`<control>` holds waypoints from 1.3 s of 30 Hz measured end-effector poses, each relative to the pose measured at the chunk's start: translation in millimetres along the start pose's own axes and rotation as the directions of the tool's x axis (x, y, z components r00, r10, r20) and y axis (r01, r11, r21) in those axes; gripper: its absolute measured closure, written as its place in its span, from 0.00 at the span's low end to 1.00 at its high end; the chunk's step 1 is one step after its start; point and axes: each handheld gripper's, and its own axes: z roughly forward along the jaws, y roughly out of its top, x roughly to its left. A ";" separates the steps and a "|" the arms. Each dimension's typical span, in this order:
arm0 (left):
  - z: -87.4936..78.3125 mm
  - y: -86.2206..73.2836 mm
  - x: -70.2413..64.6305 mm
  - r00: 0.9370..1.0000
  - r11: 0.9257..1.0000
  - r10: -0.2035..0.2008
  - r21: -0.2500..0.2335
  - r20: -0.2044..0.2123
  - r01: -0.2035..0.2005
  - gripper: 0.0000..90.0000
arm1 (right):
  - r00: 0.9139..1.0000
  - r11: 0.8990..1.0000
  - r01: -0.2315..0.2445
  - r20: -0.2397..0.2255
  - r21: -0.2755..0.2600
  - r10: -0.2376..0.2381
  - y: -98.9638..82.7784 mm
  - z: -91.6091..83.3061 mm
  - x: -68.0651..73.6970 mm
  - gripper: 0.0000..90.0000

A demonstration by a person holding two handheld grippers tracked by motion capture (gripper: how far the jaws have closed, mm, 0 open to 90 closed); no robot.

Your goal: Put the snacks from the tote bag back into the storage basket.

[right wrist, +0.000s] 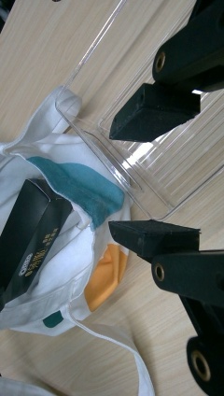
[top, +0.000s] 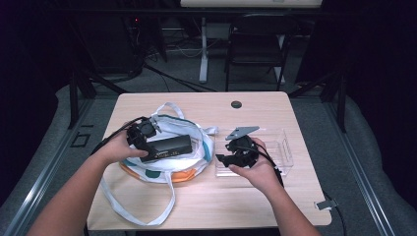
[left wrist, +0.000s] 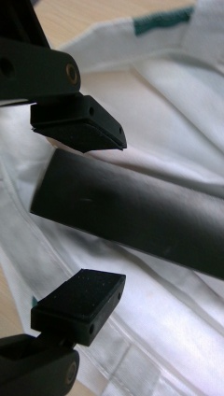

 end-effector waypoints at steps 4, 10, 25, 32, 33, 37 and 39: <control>7.2 4.9 0.2 1.000 0.999 0.021 0.030 -0.005 -0.021 0.32 | 1.000 1.000 -0.007 0.006 0.004 0.007 -0.4 -0.8 -0.5 0.54; 17.2 11.0 -0.5 0.999 0.998 0.036 0.059 -0.027 -0.034 0.28 | 1.000 1.000 -0.010 0.007 0.007 0.010 -1.7 0.4 -0.3 0.54; 39.6 23.7 -0.7 0.997 0.990 0.076 0.118 0.004 -0.076 0.28 | 1.000 1.000 -0.005 0.002 0.009 0.005 -3.2 3.9 1.2 0.54; 50.8 27.2 -0.1 0.996 0.985 0.090 0.147 0.028 -0.093 0.29 | 1.000 1.000 -0.001 0.001 0.021 0.001 -3.7 5.8 2.8 0.54; 52.7 27.7 0.4 0.995 0.983 0.093 0.154 0.033 -0.097 0.29 | 1.000 1.000 -0.001 0.000 0.022 0.001 -3.7 5.9 2.9 0.54; 58.9 28.4 0.2 0.995 0.981 0.092 0.171 0.030 -0.096 0.29 | 1.000 1.000 0.002 -0.004 0.021 -0.002 -4.1 6.7 3.0 0.54; 60.6 28.6 -1.1 0.995 0.979 0.101 0.178 0.026 -0.104 0.30 | 1.000 1.000 0.000 -0.001 0.020 0.000 -4.4 7.0 3.0 0.54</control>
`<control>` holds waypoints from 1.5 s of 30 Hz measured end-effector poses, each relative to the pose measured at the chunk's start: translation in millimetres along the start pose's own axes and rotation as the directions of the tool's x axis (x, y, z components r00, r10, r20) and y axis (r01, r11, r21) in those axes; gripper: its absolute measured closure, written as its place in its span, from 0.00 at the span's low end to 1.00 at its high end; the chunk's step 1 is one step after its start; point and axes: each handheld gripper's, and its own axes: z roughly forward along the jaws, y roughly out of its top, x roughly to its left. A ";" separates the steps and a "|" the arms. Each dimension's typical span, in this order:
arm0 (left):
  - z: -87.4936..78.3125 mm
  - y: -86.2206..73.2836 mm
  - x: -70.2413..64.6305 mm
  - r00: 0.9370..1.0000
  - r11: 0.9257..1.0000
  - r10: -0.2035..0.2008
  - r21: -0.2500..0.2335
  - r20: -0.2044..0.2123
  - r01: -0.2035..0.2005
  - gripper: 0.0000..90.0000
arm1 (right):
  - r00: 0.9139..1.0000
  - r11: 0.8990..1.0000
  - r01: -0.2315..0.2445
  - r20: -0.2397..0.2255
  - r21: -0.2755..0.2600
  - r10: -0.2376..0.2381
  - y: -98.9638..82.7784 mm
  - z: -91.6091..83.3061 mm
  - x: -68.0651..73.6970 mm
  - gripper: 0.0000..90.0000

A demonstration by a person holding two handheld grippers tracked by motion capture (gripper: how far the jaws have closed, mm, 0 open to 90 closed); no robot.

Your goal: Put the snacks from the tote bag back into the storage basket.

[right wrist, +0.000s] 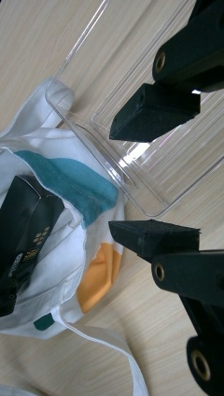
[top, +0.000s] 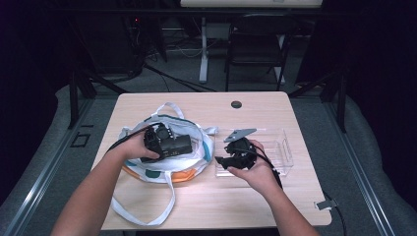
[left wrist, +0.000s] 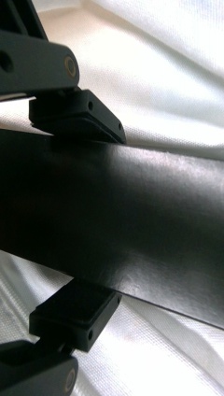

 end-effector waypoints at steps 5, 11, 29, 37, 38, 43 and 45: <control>-2.8 -1.4 0.1 1.000 1.000 0.000 -0.012 0.008 0.000 0.37 | 1.000 1.000 -0.002 0.000 -0.001 0.002 -0.4 -0.2 -0.8 0.54; -6.6 -3.0 -2.7 1.000 1.000 0.023 -0.019 -0.002 -0.023 0.42 | 1.000 1.000 -0.005 0.003 0.001 0.005 -0.7 0.6 -1.6 0.54; -10.2 -7.8 -9.2 0.997 0.998 0.059 -0.037 -0.041 -0.060 0.45 | 1.000 1.000 -0.013 0.001 -0.002 0.013 -2.0 2.2 -4.1 0.54; -12.8 -12.6 -9.2 0.996 0.995 0.082 -0.060 -0.039 -0.085 0.47 | 1.000 1.000 -0.012 0.002 0.003 0.012 -1.9 2.7 -3.8 0.54; -12.7 -13.1 -9.5 0.996 0.994 0.081 -0.063 -0.039 -0.084 0.47 | 1.000 1.000 -0.013 0.001 0.003 0.013 -1.9 2.8 -3.9 0.54; -14.8 -14.6 -9.8 0.996 0.994 0.081 -0.066 -0.039 -0.084 0.47 | 1.000 1.000 -0.012 0.000 0.000 0.012 -2.2 3.5 -3.5 0.54; -15.6 -15.3 -10.0 0.996 0.994 0.081 -0.074 -0.044 -0.084 0.47 | 1.000 1.000 -0.011 0.001 0.001 0.011 -2.1 3.8 -3.4 0.54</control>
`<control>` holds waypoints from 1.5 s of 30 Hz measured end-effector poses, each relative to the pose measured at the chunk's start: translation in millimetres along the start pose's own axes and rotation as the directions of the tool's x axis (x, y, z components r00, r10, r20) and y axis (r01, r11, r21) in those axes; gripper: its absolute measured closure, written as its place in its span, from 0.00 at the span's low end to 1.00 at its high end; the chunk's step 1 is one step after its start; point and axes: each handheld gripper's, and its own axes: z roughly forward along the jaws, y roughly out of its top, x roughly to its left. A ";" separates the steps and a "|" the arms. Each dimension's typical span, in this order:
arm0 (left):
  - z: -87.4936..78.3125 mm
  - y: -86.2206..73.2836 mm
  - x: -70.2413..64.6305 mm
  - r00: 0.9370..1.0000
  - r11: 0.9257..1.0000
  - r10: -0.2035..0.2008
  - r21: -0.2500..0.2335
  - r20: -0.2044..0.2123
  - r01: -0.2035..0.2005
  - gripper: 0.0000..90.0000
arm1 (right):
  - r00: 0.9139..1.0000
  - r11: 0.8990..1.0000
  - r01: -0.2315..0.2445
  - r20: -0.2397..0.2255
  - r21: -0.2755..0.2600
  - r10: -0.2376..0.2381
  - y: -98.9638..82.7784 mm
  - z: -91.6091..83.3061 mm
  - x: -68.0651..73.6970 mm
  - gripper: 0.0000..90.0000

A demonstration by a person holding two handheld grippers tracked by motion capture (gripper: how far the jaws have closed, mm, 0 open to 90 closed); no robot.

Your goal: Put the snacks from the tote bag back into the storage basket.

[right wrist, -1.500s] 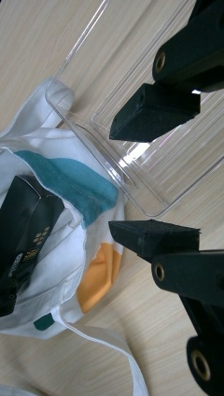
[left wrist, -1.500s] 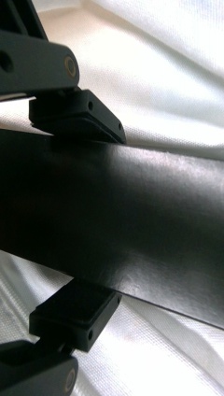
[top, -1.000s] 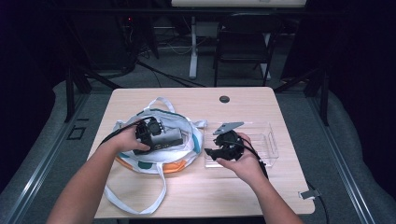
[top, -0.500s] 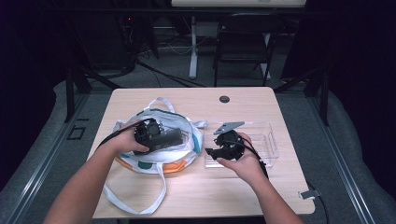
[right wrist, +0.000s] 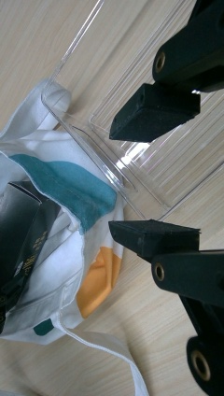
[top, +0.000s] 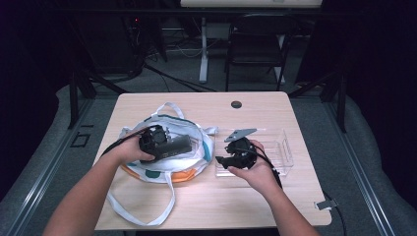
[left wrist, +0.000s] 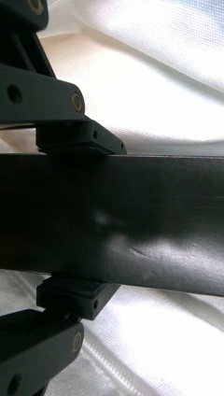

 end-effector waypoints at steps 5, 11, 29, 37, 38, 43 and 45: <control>-4.1 -2.6 0.5 1.000 1.000 -0.005 -0.013 0.010 0.005 0.47 | 1.000 1.000 0.001 -0.002 0.005 -0.001 -0.1 1.3 0.6 0.54; -11.1 -4.8 0.3 1.000 1.000 -0.003 -0.027 -0.001 0.003 0.47 | 1.000 1.000 0.002 -0.004 0.006 -0.002 -0.2 2.3 1.0 0.54; -43.6 -12.9 -3.7 0.999 0.999 0.012 -0.042 -0.031 -0.013 0.47 | 1.000 1.000 0.016 0.000 -0.009 -0.016 0.4 0.2 -0.1 0.57; -62.4 -16.2 -6.1 1.000 0.998 0.000 -0.063 -0.029 -0.002 0.47 | 0.999 1.000 0.018 -0.044 -0.023 -0.019 0.1 -2.4 -3.5 0.57; -64.2 -16.9 -6.8 1.000 0.998 -0.004 -0.070 -0.022 0.003 0.47 | 0.999 0.999 0.026 -0.040 -0.033 -0.027 0.1 -2.9 -3.5 0.56; -73.1 -19.8 -11.0 1.000 0.997 -0.003 -0.072 -0.030 0.001 0.47 | 0.997 0.996 0.050 -0.062 -0.067 -0.054 1.4 -3.3 -1.5 0.52; -76.4 -21.0 -12.3 1.000 0.997 -0.003 -0.077 -0.027 0.001 0.47 | 0.995 0.994 0.082 -0.046 -0.075 -0.085 2.2 -2.9 -0.1 0.47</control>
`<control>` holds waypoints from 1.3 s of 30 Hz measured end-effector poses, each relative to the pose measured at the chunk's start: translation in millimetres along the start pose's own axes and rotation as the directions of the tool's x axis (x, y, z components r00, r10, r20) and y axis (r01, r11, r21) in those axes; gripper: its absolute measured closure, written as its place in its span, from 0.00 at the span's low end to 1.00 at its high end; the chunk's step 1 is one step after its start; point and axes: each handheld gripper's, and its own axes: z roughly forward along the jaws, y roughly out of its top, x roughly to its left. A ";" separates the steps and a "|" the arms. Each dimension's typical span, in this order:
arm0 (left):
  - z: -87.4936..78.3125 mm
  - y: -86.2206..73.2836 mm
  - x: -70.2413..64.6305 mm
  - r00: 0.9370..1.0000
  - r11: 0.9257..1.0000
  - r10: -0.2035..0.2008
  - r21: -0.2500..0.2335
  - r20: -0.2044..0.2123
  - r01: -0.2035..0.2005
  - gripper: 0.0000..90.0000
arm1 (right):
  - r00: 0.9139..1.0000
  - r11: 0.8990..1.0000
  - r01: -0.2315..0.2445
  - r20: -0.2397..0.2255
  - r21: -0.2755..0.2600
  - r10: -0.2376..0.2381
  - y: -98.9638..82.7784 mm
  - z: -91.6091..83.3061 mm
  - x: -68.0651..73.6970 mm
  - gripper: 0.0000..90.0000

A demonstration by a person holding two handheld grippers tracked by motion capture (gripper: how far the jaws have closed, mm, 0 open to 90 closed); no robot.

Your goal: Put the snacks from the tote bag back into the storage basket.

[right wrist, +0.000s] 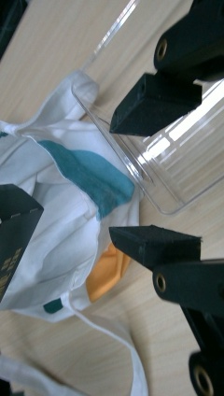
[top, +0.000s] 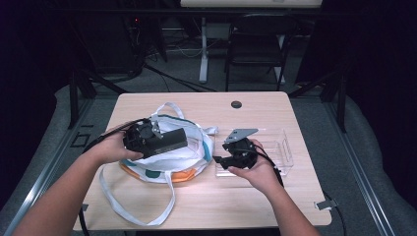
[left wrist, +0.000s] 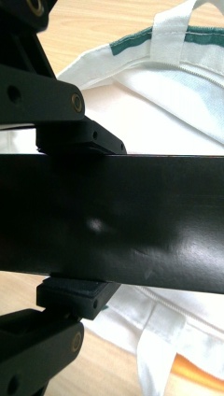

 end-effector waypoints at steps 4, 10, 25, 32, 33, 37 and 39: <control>-7.6 -0.6 -1.9 1.000 1.000 0.004 -0.008 0.002 -0.004 0.47 | 1.000 1.000 0.018 0.013 0.023 -0.018 2.2 -1.9 0.9 0.45; -16.5 1.5 -5.8 1.000 0.999 0.008 -0.035 0.002 -0.007 0.47 | 0.997 0.994 0.079 0.016 0.074 -0.080 3.4 -8.5 -0.3 0.40; -32.2 22.0 -18.3 0.997 0.996 0.075 -0.056 0.036 -0.073 0.47 | 0.959 0.940 0.282 -0.073 0.194 -0.273 40.2 -29.4 -6.9 0.25; -37.5 39.3 -24.2 0.992 0.991 0.120 -0.056 0.042 -0.118 0.47 | 0.933 0.904 0.361 -0.092 0.230 -0.349 53.2 -35.4 -8.6 0.24; -37.7 42.0 -25.5 0.992 0.991 0.119 -0.064 0.039 -0.117 0.47 | 0.932 0.904 0.362 -0.091 0.227 -0.350 54.2 -35.7 -8.4 0.24; -39.5 54.5 -28.7 0.988 0.987 0.148 -0.071 0.044 -0.144 0.47 | 0.924 0.893 0.381 -0.104 0.239 -0.367 60.3 -39.0 -9.0 0.24; -39.6 60.7 -30.5 0.986 0.985 0.160 -0.078 0.048 -0.156 0.47 | 0.918 0.884 0.397 -0.115 0.247 -0.379 64.5 -41.6 -9.8 0.24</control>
